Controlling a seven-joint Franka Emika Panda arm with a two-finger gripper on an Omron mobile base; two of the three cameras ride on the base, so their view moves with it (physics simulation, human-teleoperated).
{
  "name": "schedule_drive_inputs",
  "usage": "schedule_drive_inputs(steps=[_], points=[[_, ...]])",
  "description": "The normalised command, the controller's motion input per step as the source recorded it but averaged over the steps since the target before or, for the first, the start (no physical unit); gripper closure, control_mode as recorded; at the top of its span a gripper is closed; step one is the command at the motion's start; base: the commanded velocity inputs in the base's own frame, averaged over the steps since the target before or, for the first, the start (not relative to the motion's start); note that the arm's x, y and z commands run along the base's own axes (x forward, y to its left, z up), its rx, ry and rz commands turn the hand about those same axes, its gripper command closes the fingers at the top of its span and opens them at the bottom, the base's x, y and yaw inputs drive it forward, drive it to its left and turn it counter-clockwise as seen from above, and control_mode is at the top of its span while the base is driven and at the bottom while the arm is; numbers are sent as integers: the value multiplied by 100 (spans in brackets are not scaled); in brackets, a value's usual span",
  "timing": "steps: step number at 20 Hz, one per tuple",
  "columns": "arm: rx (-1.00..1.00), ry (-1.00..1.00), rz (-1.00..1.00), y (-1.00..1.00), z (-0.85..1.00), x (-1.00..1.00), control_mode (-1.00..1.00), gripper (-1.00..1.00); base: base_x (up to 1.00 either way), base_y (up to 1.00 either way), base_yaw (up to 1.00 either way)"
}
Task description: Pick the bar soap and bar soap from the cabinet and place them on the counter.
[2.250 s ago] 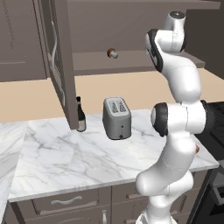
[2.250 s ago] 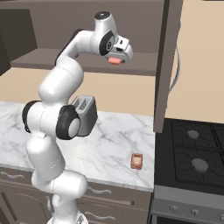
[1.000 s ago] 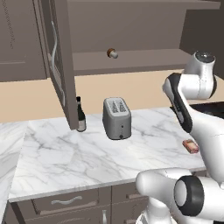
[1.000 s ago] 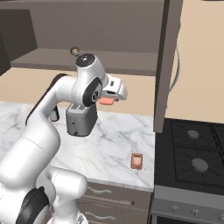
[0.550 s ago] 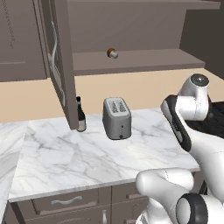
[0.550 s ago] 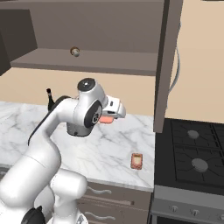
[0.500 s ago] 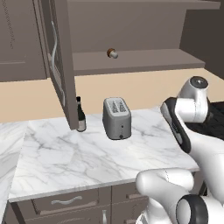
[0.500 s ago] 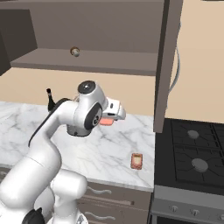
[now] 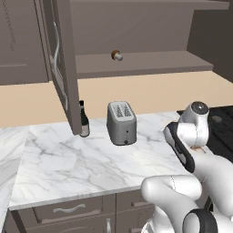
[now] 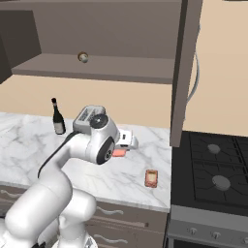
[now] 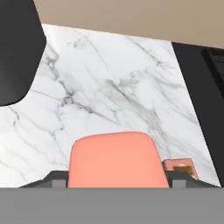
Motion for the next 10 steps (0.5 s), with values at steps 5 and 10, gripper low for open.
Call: schedule_drive_inputs(steps=[5, 10], points=[[-3, 3, 7, 0, -66, 12, -100, 100, 0, 0, 0], [-2, 3, 6, 0, -57, 21, -100, 100, 0, 0, 0]])
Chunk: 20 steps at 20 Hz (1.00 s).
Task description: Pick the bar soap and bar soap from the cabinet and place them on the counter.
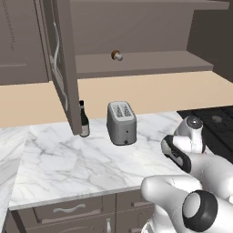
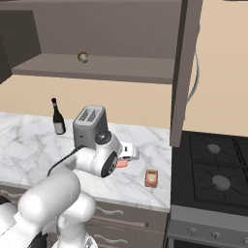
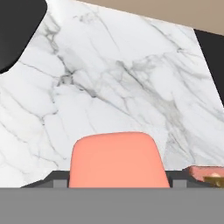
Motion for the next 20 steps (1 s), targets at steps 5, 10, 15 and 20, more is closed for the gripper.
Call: schedule_drive_inputs(steps=[5, 10, 15, 20], points=[[0, 4, 5, 0, -41, 25, -100, 100, 0, 0, 0], [0, 4, 4, 0, -36, 21, -100, 100, 0, 0, 0], [0, 4, 3, 0, -26, 14, -100, 100, 0, 0, 0], [0, 2, 2, 0, -15, 12, -100, 100, 0, 0, 0]])
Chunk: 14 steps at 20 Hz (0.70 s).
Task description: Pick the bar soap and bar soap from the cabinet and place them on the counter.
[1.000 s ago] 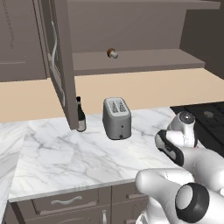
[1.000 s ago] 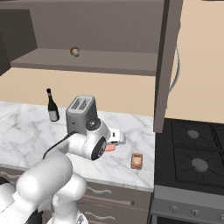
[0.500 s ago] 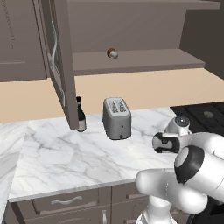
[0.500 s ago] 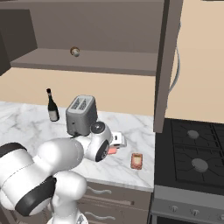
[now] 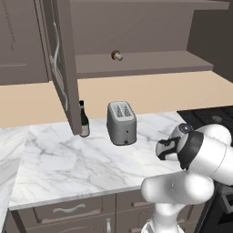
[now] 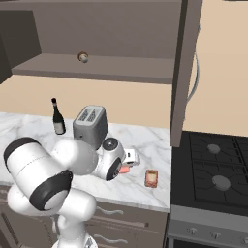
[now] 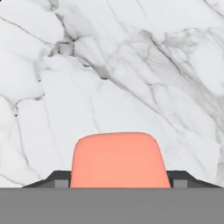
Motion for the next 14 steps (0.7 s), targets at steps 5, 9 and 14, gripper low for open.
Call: schedule_drive_inputs(steps=[5, 9, 14], points=[[0, 3, 1, 2, -1, 10, -100, 100, 0, 0, 0], [0, 7, 0, 3, 0, 14, -100, 100, 0, 0, 0], [0, 10, 0, 4, 0, 19, -100, 100, 0, 0, 0]])
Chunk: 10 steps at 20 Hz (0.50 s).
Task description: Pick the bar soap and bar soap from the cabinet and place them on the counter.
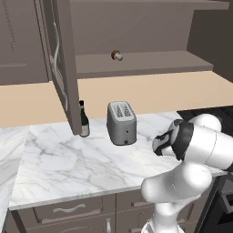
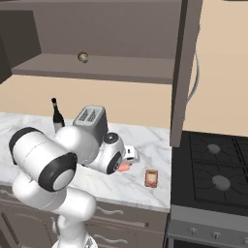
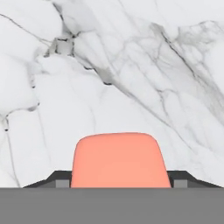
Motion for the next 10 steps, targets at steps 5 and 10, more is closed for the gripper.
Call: schedule_drive_inputs(steps=[5, 10], points=[[0, 8, 0, 0, -4, 17, -100, 100, 0, 0, 0], [0, 4, 0, 0, -20, 11, -100, 100, 0, 0, 0]])
